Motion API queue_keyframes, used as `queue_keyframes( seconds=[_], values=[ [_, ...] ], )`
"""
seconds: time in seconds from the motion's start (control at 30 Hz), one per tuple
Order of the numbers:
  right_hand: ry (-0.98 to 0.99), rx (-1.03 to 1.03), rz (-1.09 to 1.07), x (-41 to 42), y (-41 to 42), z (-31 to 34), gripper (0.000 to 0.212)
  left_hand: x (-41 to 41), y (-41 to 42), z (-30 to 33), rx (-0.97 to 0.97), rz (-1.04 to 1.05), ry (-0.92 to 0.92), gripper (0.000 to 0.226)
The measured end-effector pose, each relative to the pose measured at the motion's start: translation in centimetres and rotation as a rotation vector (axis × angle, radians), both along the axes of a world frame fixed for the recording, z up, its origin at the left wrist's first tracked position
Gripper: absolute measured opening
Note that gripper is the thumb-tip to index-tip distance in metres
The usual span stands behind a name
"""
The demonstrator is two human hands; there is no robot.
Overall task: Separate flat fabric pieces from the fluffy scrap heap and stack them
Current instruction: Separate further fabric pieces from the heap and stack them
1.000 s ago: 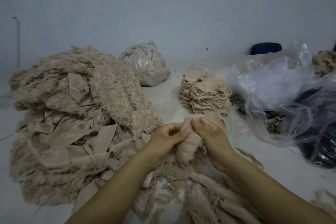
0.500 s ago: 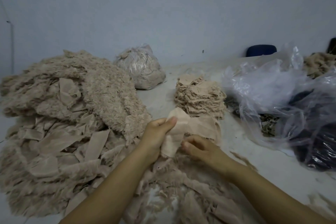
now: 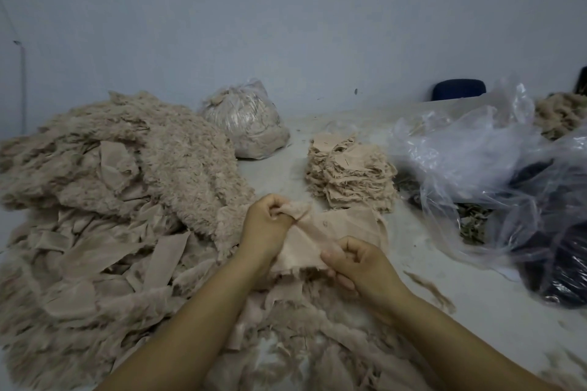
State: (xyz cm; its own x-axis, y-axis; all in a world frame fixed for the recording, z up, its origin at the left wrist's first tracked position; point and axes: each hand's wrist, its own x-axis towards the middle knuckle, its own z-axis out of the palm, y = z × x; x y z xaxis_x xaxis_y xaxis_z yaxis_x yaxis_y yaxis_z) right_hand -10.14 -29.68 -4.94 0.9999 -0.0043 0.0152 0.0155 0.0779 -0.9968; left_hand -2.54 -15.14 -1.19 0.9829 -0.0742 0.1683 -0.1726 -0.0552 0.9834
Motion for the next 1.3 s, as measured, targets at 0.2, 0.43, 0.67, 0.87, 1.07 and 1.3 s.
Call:
queue_keyframes(
  seconds=[0.2,0.43,0.67,0.87,1.07,1.3],
  values=[
    [0.113,-0.277,0.138,-1.3,-1.5,-0.3,0.031,2.1,1.2,0.8,-0.105,0.213,0.003,0.01],
    [0.153,0.43,-0.176,2.0,0.6,0.9,0.027,0.2,-3.9,0.0,-0.146,0.083,0.053,0.017],
    [-0.018,0.045,-0.579,6.6,-4.1,1.3,0.011,3.1,-5.4,-1.0,-0.019,0.054,0.164,0.028],
    [0.042,-0.598,-0.618,8.1,-6.3,-0.4,0.023,4.5,-5.2,-3.8,0.588,0.045,0.062,0.046],
    [-0.146,-0.896,-0.673,7.1,-5.3,-1.0,0.042,5.1,-3.7,-3.3,0.549,-0.088,0.03,0.014],
    [0.363,-0.702,-0.494,7.0,-4.7,-0.3,0.088,4.8,-1.2,-3.0,0.552,-0.202,0.216,0.046]
  ],
)
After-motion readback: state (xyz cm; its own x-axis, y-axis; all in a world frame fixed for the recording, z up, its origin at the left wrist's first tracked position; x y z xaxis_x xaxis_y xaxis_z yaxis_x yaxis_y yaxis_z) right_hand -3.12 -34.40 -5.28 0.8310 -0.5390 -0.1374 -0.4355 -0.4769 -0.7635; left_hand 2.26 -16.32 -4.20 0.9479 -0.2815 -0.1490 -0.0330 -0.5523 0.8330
